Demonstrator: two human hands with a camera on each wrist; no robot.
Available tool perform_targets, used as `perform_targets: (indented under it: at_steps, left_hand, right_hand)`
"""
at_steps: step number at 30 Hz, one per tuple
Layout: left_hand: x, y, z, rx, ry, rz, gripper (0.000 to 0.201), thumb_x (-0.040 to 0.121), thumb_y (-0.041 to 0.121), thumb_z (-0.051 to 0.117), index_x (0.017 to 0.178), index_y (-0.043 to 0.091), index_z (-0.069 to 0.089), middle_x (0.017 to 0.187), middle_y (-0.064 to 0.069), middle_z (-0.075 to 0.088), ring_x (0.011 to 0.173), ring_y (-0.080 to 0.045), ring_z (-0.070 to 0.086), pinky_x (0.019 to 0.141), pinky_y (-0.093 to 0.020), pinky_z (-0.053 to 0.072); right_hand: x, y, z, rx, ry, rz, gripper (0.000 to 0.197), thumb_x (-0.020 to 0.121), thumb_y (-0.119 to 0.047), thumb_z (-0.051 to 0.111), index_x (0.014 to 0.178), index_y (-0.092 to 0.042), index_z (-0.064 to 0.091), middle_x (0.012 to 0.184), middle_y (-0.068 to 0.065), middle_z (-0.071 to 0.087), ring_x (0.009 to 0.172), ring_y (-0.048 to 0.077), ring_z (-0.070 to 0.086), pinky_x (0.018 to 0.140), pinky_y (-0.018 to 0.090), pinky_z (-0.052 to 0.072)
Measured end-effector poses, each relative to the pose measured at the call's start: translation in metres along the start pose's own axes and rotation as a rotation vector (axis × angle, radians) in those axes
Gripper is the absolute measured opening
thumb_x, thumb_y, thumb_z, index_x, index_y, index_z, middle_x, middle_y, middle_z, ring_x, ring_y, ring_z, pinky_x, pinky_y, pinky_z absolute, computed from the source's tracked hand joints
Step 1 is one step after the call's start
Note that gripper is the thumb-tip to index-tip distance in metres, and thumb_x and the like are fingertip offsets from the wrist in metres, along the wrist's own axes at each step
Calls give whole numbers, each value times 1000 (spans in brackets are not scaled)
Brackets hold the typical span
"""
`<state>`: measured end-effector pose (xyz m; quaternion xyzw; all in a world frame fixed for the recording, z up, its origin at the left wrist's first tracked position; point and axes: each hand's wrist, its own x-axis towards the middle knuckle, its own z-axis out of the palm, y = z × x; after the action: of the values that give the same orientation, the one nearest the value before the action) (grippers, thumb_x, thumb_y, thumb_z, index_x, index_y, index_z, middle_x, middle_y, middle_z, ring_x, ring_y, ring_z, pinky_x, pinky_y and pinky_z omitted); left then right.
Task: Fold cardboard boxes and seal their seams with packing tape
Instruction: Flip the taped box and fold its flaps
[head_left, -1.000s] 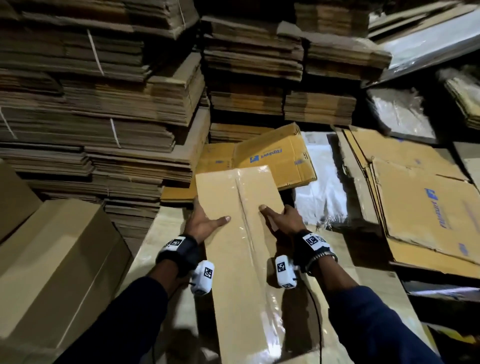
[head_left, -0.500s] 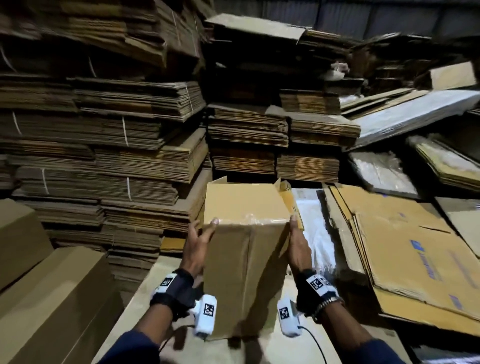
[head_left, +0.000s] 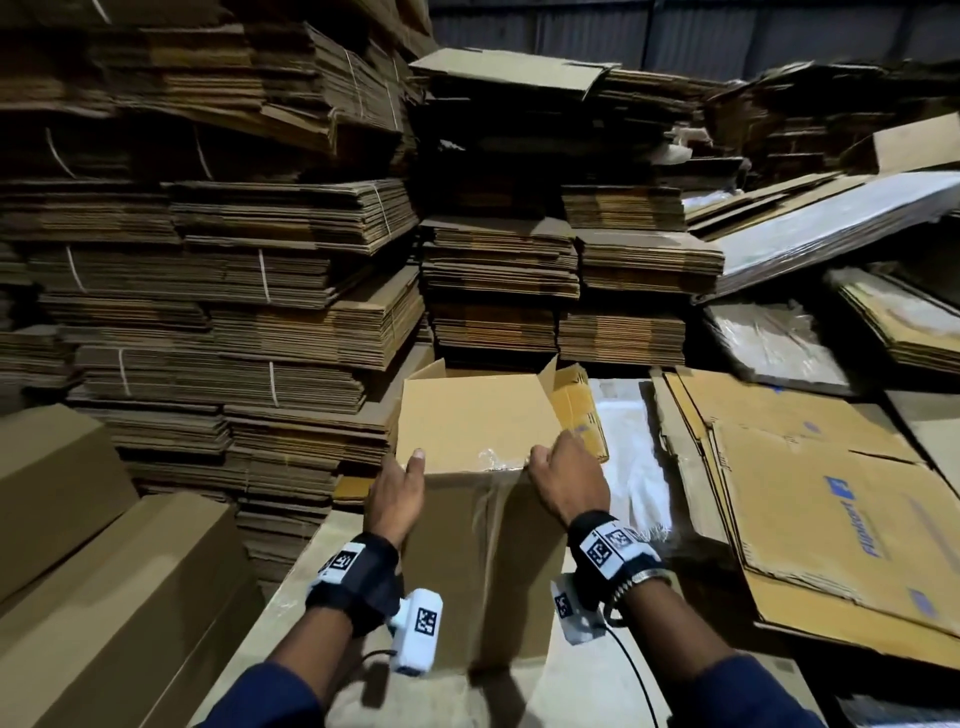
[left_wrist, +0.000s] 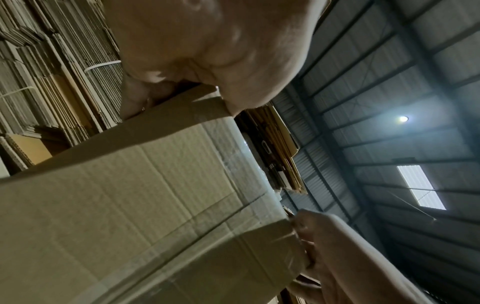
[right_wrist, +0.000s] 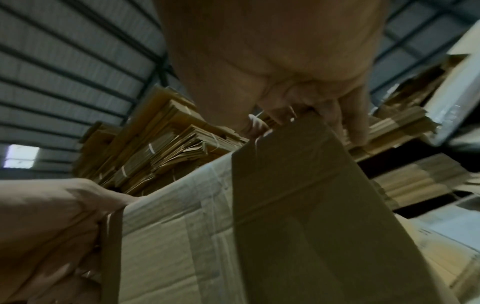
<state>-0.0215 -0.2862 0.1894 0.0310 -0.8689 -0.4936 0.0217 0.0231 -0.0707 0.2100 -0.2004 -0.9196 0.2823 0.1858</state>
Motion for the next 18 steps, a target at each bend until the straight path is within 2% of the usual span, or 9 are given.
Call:
perform_targets:
  at_steps: [1, 2, 3, 5, 8, 10, 12, 14, 18]
  left_hand:
    - [-1, 1, -2, 20, -8, 5, 58, 111, 47, 38, 146, 2, 44, 145, -23, 55, 130, -39, 54, 97, -40, 41]
    - [-2, 1, -4, 37, -16, 9, 55, 111, 46, 37, 143, 1, 45, 142, -24, 56, 129, -39, 54, 93, -38, 39]
    - [-3, 1, -6, 51, -24, 14, 54, 112, 45, 37, 142, 1, 45, 140, -24, 57, 127, -39, 55, 90, -38, 38]
    - [-5, 0, -9, 63, -35, 10, 53, 111, 46, 36, 139, 2, 45, 136, -24, 57, 122, -37, 56, 87, -38, 38]
    - [0, -6, -14, 26, -58, 12, 53, 110, 48, 40, 139, 3, 45, 133, -21, 59, 113, -33, 58, 91, -39, 45]
    - [3, -7, -15, -23, -74, 7, 54, 108, 50, 44, 139, 6, 46, 136, -20, 60, 116, -34, 59, 100, -45, 49]
    - [4, -7, -14, -50, -109, -6, 55, 107, 52, 47, 141, 9, 45, 141, -18, 58, 123, -37, 58, 106, -52, 48]
    - [4, -9, -15, -68, -140, -9, 56, 105, 55, 49, 141, 13, 44, 139, -16, 58, 122, -37, 59, 105, -55, 49]
    - [12, -22, -21, -129, -147, -15, 66, 82, 75, 65, 116, 19, 54, 116, -11, 70, 103, -34, 68, 93, -57, 57]
  right_hand:
    - [1, -6, 2, -55, -49, 20, 74, 101, -60, 37, 143, 2, 43, 152, 31, 43, 114, 40, 63, 92, 43, 51]
    - [0, -12, 3, -87, -91, 48, 100, 95, -78, 32, 155, 3, 29, 163, 31, 25, 129, 43, 55, 101, 47, 48]
    - [-1, -18, 5, -101, -121, 85, 125, 82, -95, 28, 160, 1, 18, 166, 30, 17, 137, 45, 49, 106, 51, 45]
    - [-1, -25, 7, -130, -145, 128, 157, 53, -112, 29, 162, -2, 9, 165, 26, 23, 141, 44, 45, 107, 57, 46]
    - [3, -33, -1, -125, -181, 168, 154, 48, -108, 50, 160, -6, 19, 160, 21, 36, 139, 42, 47, 106, 59, 45]
    - [13, -33, -9, -122, -231, 209, 148, 46, -104, 61, 155, -8, 31, 158, 20, 41, 137, 41, 51, 105, 56, 46]
    - [23, -27, -15, -117, -229, 225, 139, 32, -107, 60, 130, -9, 55, 134, 15, 65, 114, 35, 66, 93, 47, 59]
    - [30, -17, -16, -67, -240, 207, 137, 29, -109, 58, 121, -8, 63, 115, 9, 72, 97, 29, 70, 82, 41, 63]
    - [23, -8, -16, 159, -268, 258, 135, 38, -98, 72, 140, -13, 51, 135, 10, 63, 117, 33, 63, 92, 42, 57]
